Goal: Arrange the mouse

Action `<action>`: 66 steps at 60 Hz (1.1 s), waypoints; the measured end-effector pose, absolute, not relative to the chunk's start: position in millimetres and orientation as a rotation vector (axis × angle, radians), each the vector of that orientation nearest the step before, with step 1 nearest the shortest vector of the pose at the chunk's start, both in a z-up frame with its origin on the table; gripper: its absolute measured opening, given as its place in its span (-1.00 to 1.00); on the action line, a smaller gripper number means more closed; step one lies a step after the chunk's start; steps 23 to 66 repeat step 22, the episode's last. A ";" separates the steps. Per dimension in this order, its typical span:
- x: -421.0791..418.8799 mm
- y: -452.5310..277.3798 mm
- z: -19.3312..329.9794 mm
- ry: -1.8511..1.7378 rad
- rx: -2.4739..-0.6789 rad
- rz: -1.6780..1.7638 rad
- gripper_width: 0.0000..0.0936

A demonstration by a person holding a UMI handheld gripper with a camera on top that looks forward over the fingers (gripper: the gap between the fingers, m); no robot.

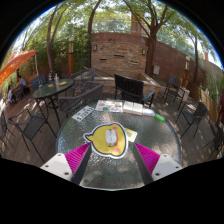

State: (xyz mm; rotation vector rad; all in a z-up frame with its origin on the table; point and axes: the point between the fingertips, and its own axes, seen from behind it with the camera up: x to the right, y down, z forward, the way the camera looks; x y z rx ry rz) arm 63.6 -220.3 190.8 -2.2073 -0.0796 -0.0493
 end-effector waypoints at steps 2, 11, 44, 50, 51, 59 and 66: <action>65.3 -225.8 192.3 -0.077 -2.204 -0.059 0.83; 73.8 -242.9 194.9 -0.046 -2.211 -0.061 0.83; 76.6 -247.4 193.8 -0.062 -2.207 -0.059 0.83; 76.6 -247.4 193.8 -0.062 -2.207 -0.059 0.83; 76.6 -247.4 193.8 -0.062 -2.207 -0.059 0.83; 76.6 -247.4 193.8 -0.062 -2.207 -0.059 0.83; 76.6 -247.4 193.8 -0.062 -2.207 -0.059 0.83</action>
